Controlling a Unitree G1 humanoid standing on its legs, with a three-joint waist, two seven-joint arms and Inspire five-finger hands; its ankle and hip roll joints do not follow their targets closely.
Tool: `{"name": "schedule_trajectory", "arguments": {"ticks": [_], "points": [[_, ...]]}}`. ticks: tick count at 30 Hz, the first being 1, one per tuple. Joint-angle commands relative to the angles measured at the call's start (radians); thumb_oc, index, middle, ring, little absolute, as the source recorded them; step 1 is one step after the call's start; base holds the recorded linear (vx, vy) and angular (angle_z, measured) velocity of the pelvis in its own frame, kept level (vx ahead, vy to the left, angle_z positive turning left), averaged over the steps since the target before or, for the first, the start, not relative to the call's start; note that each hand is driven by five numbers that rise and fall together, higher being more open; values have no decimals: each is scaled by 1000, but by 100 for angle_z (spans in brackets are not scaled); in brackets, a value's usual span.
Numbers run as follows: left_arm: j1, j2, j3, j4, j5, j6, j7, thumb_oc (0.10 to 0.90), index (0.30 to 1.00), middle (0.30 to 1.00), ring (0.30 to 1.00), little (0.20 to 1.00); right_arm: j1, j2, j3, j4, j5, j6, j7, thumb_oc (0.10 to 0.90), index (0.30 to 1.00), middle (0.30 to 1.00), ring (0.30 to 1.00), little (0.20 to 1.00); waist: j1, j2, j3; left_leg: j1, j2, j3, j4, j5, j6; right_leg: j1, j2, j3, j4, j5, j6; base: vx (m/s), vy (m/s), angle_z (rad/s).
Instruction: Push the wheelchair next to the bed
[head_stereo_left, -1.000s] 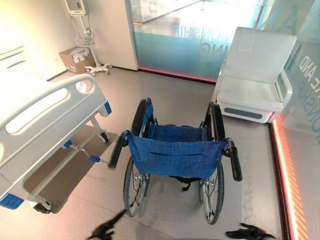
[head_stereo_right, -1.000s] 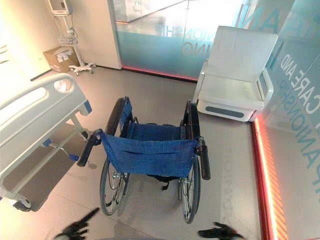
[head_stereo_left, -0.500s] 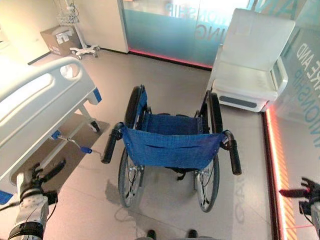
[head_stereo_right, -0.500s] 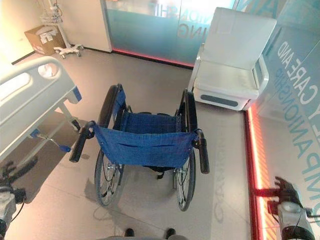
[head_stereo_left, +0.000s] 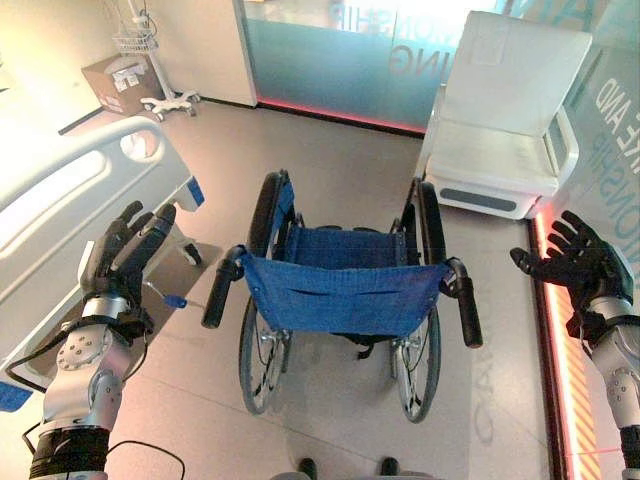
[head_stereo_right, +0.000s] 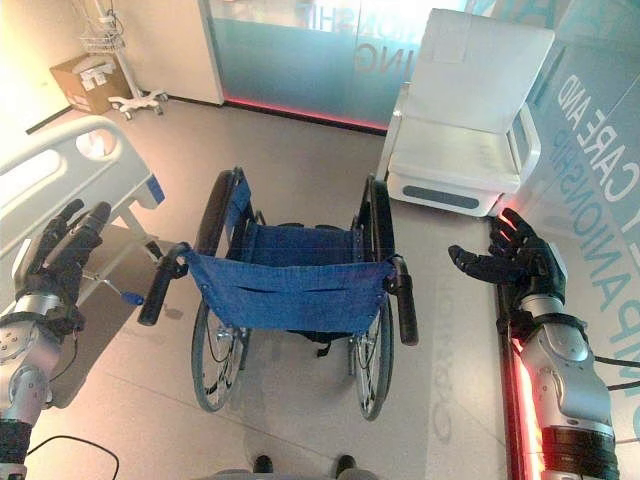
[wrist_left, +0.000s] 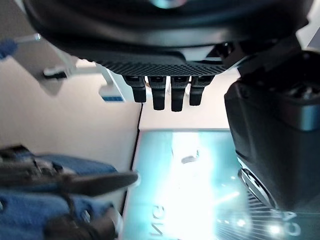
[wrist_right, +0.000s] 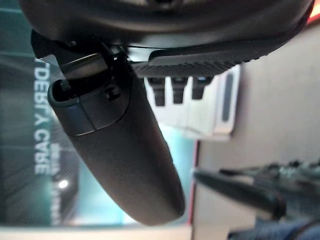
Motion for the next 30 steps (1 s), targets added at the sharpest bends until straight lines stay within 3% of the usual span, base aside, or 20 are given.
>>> {"name": "schedule_trajectory", "arguments": {"ticks": [1, 5, 10, 18, 25, 30], "points": [[-59, 52, 85, -123, -76, -136, -41, 800, 900, 900, 900, 900, -68, -27, -65, -123, 141, -34, 88, 800, 900, 900, 900, 900, -20, 5, -77, -6, -36, 17, 10, -72, 2, -18, 12, -9, 15, 16, 16, -11, -1, -13], [-20, 31, 88, -203, -56, -140, -68, 800, 900, 900, 900, 900, -28, 12, -46, -202, 244, 114, 163, 800, 900, 900, 900, 900, -19, -4, -80, -11, -35, 25, 10, -69, 3, -19, 8, -15, 10, 20, 19, -14, -1, -2], [-4, 32, 52, -242, -15, -132, -68, 800, 900, 900, 900, 900, 8, 27, 11, -247, 311, 210, 197, 800, 900, 900, 900, 900, -17, -14, -76, -16, -34, 27, 10, -62, 4, -23, 8, -17, 11, 24, 20, -27, -13, 0], [-4, 48, -9, -243, -14, -123, -49, 800, 900, 900, 900, 900, 57, 27, 99, -297, 340, 257, 224, 800, 900, 900, 900, 900, -23, -17, -67, -19, -37, 17, 10, -55, 6, -24, 12, 2, 11, 30, 23, -14, -4, 0], [-16, 51, -58, -241, -9, -108, -1, 800, 900, 900, 900, 900, 65, 28, 173, -283, 339, 306, 184, 800, 900, 900, 900, 900, -22, -16, -65, -17, -39, 15, 10, -48, 5, -21, 11, -2, 11, 31, 25, 0, 0, 0], [-23, 55, -72, -236, -3, -100, 13, 800, 900, 900, 900, 900, 55, 39, 211, -267, 357, 305, 167, 800, 900, 900, 900, 900, -13, -16, -62, -16, -41, 9, 10, -46, 5, -16, 11, -9, 9, 31, 25, 0, 0, 0]]}}
